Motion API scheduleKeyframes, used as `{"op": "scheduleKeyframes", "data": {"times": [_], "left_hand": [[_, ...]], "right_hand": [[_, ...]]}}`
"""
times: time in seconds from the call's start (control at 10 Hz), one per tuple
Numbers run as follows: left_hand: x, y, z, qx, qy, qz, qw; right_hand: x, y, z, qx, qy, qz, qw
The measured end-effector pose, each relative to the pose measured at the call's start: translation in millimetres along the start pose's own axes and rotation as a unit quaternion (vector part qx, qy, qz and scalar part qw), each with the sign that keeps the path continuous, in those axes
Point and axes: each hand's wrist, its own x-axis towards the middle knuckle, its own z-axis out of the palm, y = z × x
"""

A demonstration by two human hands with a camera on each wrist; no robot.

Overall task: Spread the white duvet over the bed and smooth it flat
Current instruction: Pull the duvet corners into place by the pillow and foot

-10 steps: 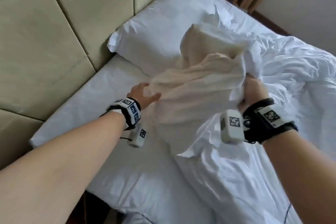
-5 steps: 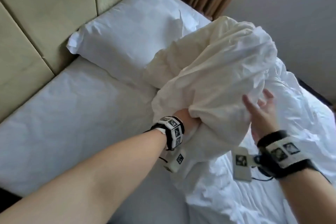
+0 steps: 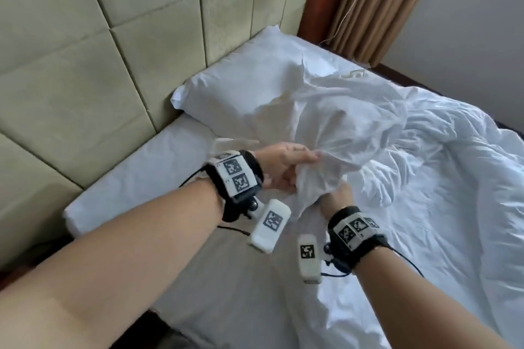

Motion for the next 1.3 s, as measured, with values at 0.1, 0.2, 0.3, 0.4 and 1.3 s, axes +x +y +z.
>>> {"op": "scheduleKeyframes", "data": {"times": [0.1, 0.2, 0.3, 0.4, 1.3], "left_hand": [[-35, -17, -47, 0.103, 0.290, 0.026, 0.951], [-48, -55, -54, 0.306, 0.336, -0.083, 0.887], [-38, -84, -21, 0.311, 0.232, -0.094, 0.917], [-36, -81, 17, 0.355, 0.239, -0.064, 0.902], [-170, -112, -162, 0.157, 0.455, -0.005, 0.876]], "right_hand": [[-48, -31, -11, 0.110, -0.033, 0.007, 0.993], [-69, -29, -10, 0.170, -0.065, -0.016, 0.983], [-68, -25, -10, 0.182, -0.071, -0.018, 0.981], [-64, -23, -12, 0.155, -0.093, -0.054, 0.982], [-71, -113, 182, -0.360, -0.287, -0.247, 0.853]]}}
